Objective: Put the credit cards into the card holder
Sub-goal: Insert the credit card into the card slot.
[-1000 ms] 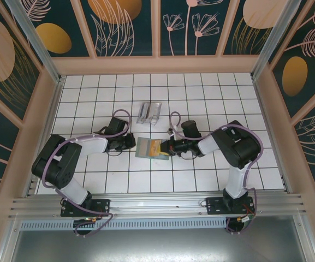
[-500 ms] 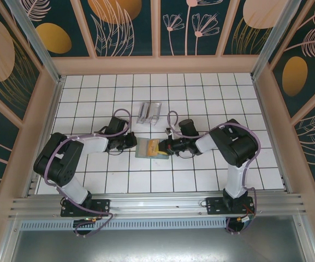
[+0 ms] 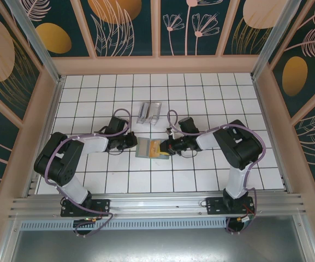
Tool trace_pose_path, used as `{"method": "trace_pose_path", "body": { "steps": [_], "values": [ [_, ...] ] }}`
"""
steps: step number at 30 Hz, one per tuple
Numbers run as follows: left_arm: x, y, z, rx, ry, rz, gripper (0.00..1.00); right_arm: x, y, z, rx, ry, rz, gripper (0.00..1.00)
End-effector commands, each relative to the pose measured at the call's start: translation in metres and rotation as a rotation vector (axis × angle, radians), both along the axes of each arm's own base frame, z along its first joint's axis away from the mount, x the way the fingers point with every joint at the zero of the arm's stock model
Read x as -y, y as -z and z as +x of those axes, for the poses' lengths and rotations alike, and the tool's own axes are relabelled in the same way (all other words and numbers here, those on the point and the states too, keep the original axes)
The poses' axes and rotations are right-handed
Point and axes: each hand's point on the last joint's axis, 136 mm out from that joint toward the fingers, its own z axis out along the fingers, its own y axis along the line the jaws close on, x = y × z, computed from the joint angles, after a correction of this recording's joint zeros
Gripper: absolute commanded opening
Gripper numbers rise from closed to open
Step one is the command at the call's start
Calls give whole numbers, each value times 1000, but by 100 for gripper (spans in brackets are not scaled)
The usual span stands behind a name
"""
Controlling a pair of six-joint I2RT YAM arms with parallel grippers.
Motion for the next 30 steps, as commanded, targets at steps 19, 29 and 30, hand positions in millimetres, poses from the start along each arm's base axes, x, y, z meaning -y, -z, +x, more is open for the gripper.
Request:
{"method": "trace_pose_path", "body": {
  "steps": [19, 29, 30],
  "values": [
    [-10, 46, -37, -162, 19, 62, 8, -3, 11, 18, -6, 1, -26, 0],
    [-9, 49, -38, -171, 24, 59, 8, -11, 15, 8, -17, -13, -14, 0],
    [-9, 49, -38, -171, 23, 64, 8, -11, 14, 7, -18, -12, -9, 0]
  ]
}}
